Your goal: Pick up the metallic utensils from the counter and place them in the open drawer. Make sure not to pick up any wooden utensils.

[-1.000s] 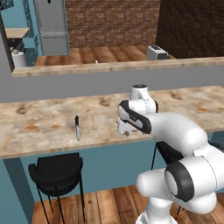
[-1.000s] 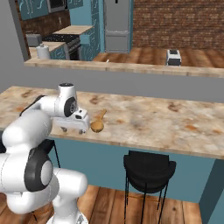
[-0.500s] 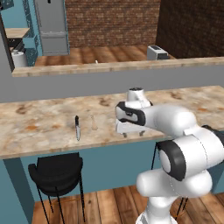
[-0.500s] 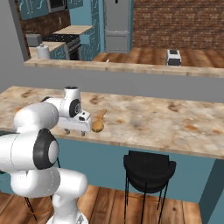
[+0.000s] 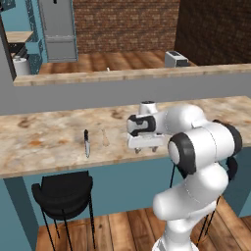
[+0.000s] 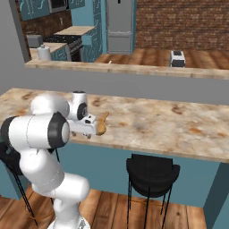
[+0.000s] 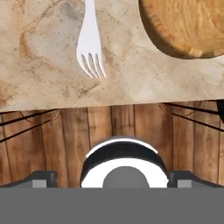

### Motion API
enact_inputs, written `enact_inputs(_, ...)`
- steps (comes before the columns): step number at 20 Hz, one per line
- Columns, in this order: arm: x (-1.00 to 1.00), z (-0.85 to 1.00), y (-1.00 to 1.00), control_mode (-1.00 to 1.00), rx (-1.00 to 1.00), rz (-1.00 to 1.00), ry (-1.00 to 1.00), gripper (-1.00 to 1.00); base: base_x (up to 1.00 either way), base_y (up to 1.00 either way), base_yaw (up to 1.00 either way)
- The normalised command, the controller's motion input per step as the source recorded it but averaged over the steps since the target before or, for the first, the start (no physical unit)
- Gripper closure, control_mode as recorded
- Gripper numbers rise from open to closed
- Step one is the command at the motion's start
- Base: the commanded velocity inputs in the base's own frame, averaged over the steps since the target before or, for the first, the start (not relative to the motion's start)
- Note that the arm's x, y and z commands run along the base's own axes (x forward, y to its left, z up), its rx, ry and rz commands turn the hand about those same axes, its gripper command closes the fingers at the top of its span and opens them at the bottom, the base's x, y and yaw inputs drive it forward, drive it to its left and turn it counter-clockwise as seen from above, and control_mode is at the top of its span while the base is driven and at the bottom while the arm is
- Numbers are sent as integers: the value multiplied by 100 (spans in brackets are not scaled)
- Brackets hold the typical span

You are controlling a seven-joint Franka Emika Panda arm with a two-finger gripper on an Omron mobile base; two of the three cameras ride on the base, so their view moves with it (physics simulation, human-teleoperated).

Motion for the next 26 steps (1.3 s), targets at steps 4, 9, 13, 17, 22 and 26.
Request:
enact_inputs(4,62,-29,2,-100,0,-3,0,-100,0,0,0)
enact_inputs(9,57,-35,9,-100,0,-3,0,-100,0,0,0)
enact_inputs(13,44,-42,17,-100,0,-3,0,-100,0,0,0)
enact_inputs(17,37,-37,9,-100,0,-2,0,-100,0,0,0)
enact_inputs(22,32,-35,1,-100,0,-2,0,-100,0,0,0)
enact_inputs(26,-8,-71,0,-100,0,-8,0,-100,0,0,0)
